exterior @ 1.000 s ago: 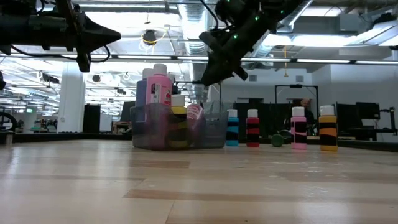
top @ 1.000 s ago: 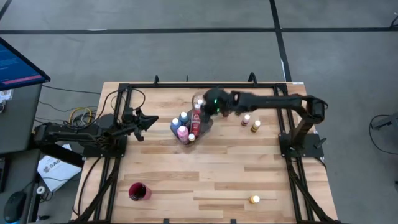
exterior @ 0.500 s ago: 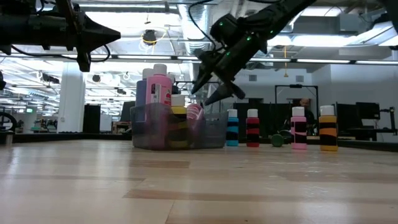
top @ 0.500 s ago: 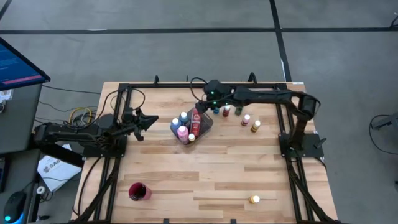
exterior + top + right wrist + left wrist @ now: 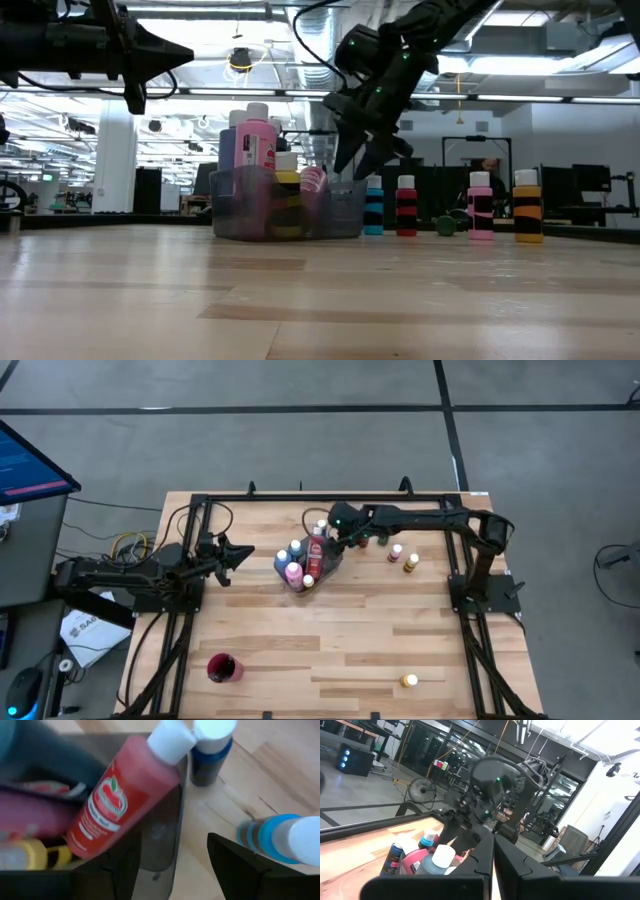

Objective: Pick & Place Paint Supplies
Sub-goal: Adjust the large pink paint bottle in the black bin

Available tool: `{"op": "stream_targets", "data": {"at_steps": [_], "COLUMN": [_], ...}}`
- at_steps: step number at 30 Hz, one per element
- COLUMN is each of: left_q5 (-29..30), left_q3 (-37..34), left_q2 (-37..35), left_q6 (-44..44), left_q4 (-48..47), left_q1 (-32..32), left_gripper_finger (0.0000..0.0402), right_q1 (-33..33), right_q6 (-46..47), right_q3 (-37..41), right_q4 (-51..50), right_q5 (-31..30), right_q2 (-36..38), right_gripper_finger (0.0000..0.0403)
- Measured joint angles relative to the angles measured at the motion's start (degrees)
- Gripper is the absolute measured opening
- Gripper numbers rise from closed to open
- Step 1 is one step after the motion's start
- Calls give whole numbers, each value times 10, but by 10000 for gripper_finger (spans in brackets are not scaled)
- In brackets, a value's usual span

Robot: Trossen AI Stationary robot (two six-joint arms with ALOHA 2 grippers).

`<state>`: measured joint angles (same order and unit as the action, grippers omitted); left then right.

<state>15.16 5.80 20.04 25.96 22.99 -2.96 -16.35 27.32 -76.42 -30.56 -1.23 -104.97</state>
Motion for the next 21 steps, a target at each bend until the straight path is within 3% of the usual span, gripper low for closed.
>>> {"op": "stream_targets", "data": {"at_steps": [9,13,21], "left_q5": [0,0,0], "left_q3": [0,0,0], "left_q2": [0,0,0], "left_q6": [0,0,0], "left_q4": [3,3,3], "left_q1": [0,0,0], "left_gripper_finger": [3,3,3], "right_q1": [33,37,49], "right_q6": [-64,-82,-95], "right_q3": [0,0,10], "right_q4": [-38,-45,-47], "right_q5": [-95,-104,-105], "right_q2": [-3,-3,-3], "right_gripper_finger": [221,215,146]}}
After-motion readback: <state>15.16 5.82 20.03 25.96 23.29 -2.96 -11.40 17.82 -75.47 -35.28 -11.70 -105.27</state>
